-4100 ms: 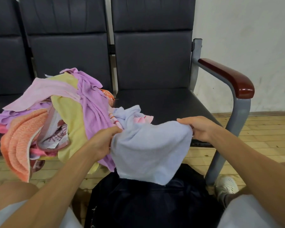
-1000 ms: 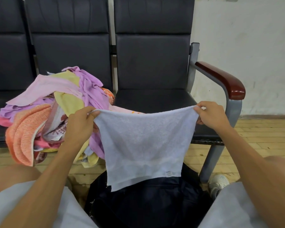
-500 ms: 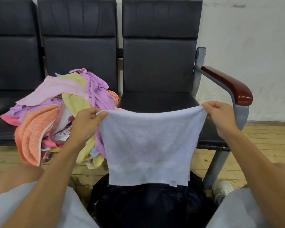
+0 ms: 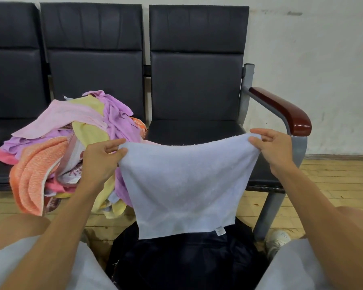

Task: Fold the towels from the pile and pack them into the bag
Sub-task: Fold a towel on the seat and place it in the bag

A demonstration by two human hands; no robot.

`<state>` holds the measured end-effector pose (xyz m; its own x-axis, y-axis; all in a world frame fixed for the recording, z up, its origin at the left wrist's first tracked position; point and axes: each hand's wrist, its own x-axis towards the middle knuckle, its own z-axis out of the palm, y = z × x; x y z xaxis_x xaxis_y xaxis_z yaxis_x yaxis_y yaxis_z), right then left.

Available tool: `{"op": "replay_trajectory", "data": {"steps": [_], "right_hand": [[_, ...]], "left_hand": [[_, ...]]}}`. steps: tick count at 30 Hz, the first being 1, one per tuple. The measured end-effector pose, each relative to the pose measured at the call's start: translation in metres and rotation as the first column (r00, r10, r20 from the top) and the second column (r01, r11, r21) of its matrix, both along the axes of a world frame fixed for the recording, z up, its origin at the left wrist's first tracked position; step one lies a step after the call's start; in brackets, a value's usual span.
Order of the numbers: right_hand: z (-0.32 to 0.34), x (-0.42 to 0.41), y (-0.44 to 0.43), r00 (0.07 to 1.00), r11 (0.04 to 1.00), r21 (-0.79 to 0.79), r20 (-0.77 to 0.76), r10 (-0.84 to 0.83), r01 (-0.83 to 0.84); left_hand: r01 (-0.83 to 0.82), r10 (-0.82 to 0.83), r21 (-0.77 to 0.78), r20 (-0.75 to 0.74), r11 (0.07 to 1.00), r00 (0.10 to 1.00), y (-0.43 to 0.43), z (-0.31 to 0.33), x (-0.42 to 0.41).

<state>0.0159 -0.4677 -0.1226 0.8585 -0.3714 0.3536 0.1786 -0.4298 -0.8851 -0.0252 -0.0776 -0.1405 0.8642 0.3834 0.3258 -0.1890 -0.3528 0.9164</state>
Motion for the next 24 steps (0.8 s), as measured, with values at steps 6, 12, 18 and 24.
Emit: {"op": "replay_trajectory", "data": {"steps": [6,12,18,24], "right_hand": [[-0.001,-0.003,0.0,0.996,0.96,-0.266,0.039,-0.083,0.09],[0.01,0.0,0.0,0.987,0.951,-0.272,0.1,-0.124,0.147],[0.019,0.024,-0.003,0.986,0.971,-0.192,0.109,-0.125,0.144],[0.02,0.062,-0.004,0.99,0.951,-0.281,0.09,-0.11,0.131]], "left_hand": [[-0.159,0.144,0.194,0.09,0.968,0.985,-0.009,0.004,-0.005],[-0.216,0.179,0.235,0.173,0.948,0.969,-0.019,0.02,0.006],[-0.229,0.187,0.225,0.192,0.947,0.963,-0.035,0.043,0.046],[-0.021,0.021,-0.026,-0.004,0.999,1.0,-0.052,0.049,0.092]]}}
